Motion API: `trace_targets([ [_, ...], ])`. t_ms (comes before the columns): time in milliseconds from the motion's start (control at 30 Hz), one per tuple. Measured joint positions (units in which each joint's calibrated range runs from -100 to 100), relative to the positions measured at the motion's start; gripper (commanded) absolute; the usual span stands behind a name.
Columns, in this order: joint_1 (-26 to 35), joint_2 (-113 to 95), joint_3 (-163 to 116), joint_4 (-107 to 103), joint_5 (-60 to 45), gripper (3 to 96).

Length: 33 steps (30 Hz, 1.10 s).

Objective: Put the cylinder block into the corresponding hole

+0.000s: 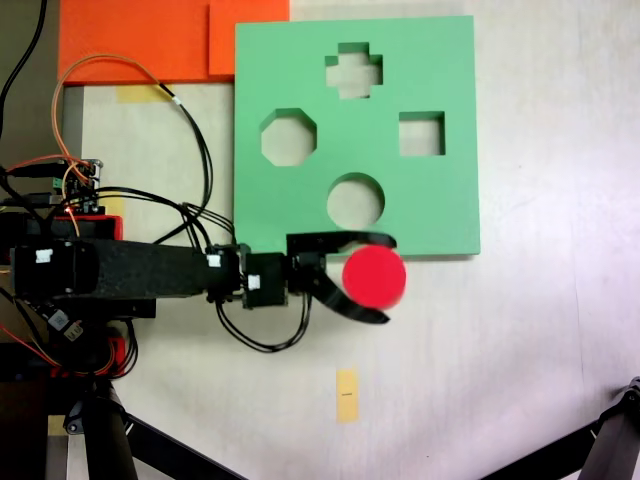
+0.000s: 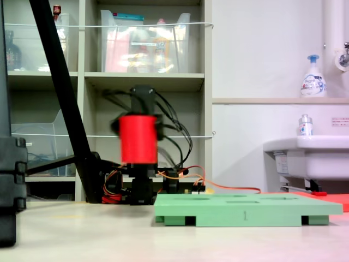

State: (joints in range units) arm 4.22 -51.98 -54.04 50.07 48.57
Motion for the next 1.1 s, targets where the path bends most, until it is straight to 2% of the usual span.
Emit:
trace_targets([
  [167, 5.81, -0.55, 0.39, -0.20, -0.15, 38.5],
  [367, 8.89, 3.69, 0.20, -0.20, -0.20, 38.5],
  [1100, 9.57, 25.03, -0.59, 2.55, -1.22, 38.5],
])
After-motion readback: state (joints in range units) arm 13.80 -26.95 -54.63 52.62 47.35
